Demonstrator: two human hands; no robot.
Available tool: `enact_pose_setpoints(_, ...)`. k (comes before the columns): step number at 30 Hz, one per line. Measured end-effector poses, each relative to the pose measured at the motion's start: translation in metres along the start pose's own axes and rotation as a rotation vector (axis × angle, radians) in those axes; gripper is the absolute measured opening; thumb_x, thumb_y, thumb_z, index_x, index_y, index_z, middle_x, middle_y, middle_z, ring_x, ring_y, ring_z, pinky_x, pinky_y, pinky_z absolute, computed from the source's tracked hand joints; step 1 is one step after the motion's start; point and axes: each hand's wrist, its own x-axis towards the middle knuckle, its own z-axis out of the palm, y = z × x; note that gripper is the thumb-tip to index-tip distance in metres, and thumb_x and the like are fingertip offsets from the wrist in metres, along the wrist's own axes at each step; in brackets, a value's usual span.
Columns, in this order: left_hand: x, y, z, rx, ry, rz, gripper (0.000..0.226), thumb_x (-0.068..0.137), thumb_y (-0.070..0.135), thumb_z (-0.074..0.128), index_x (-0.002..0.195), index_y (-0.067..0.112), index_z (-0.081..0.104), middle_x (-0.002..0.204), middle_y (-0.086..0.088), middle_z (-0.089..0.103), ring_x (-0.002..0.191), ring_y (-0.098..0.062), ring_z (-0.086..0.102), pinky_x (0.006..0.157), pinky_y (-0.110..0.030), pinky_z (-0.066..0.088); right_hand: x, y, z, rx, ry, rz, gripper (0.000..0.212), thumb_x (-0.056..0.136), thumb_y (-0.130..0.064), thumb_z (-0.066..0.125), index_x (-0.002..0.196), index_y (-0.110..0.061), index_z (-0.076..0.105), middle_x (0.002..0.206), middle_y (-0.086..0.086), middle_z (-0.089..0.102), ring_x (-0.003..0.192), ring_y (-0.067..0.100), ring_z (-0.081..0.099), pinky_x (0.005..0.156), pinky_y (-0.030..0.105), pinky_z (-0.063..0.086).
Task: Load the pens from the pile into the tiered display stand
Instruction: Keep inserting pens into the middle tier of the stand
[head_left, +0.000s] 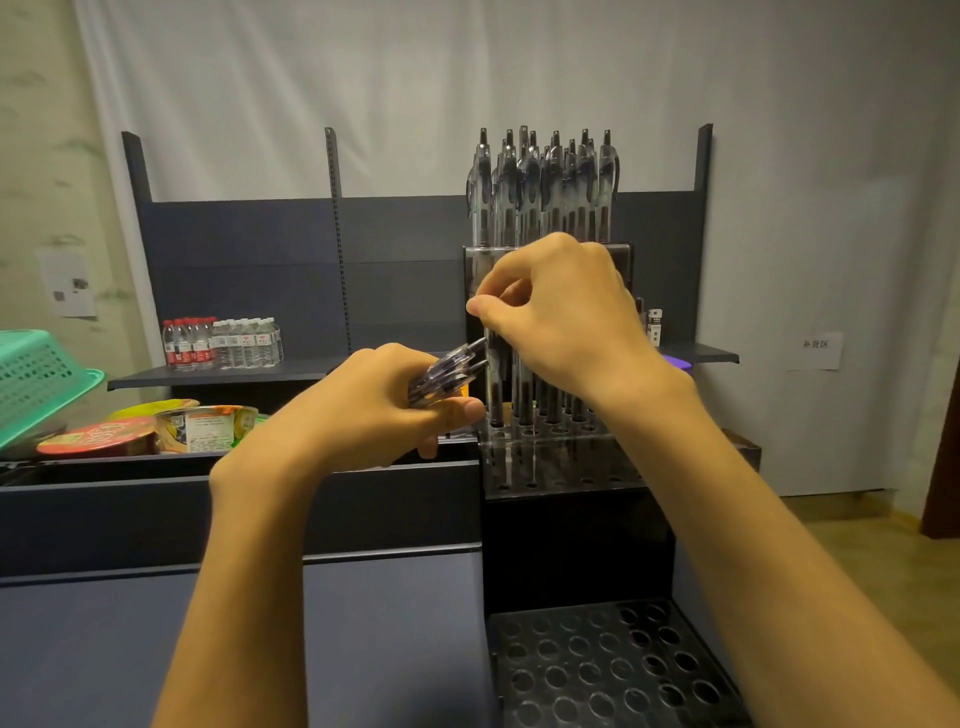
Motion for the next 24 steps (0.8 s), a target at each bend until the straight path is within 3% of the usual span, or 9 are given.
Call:
enact_pose_setpoints(4, 0.001, 0.000, 0.001, 0.006, 0.004, 0.014, 0.036, 0.075, 0.057, 0.052, 0.080, 0.023, 0.063, 0.066, 0.008, 0.068, 0.056, -0.003, 0.060, 0.050, -0.011, 0.045, -0.006, 0.003, 0.000, 0.100, 0.058, -0.023, 0.019, 0.089, -0.033, 0.067, 0.103, -0.022, 0.073, 0.086, -0.005, 0.071, 0.083, 0.010, 0.066, 0.081, 0.033, 0.056)
enact_pose_setpoints(9, 0.002, 0.002, 0.001, 0.012, 0.030, 0.055, 0.039, 0.074, 0.058, 0.052, 0.081, 0.022, 0.065, 0.067, 0.007, 0.068, 0.059, -0.004, 0.062, 0.054, -0.017, 0.050, -0.024, 0.008, -0.007, 0.222, 0.095, -0.033, 0.009, 0.088, -0.030, 0.069, 0.091, -0.022, 0.073, 0.079, -0.010, 0.069, 0.073, 0.001, 0.062, 0.061, 0.006, 0.043)
enact_pose_setpoints(14, 0.003, 0.006, 0.004, 0.022, 0.037, 0.086, 0.045, 0.071, 0.062, 0.050, 0.081, 0.020, 0.064, 0.066, 0.004, 0.067, 0.059, -0.007, 0.062, 0.056, -0.024, 0.050, -0.035, 0.015, -0.011, 0.389, 0.015, 0.052, 0.008, 0.088, -0.028, 0.068, 0.086, -0.023, 0.074, 0.074, -0.012, 0.067, 0.058, -0.005, 0.058, 0.059, 0.015, 0.042)
enact_pose_setpoints(17, 0.004, 0.010, 0.006, 0.044, 0.035, 0.090, 0.048, 0.071, 0.062, 0.049, 0.081, 0.018, 0.063, 0.066, 0.002, 0.066, 0.059, -0.009, 0.061, 0.056, -0.025, 0.050, -0.038, 0.018, -0.011, 0.455, -0.044, 0.091, 0.012, 0.089, -0.028, 0.067, 0.090, -0.020, 0.075, 0.075, -0.011, 0.068, 0.051, -0.007, 0.056, 0.051, 0.010, 0.041)
enact_pose_setpoints(24, 0.009, 0.017, 0.013, 0.069, 0.109, 0.154, 0.035, 0.076, 0.056, 0.053, 0.071, 0.021, 0.059, 0.061, -0.004, 0.058, 0.054, -0.019, 0.053, 0.050, -0.033, 0.043, -0.038, 0.019, -0.019, 0.580, -0.143, 0.158, 0.013, 0.091, -0.022, 0.065, 0.090, -0.012, 0.073, 0.071, -0.002, 0.068, 0.041, -0.002, 0.053, 0.043, 0.014, 0.041)
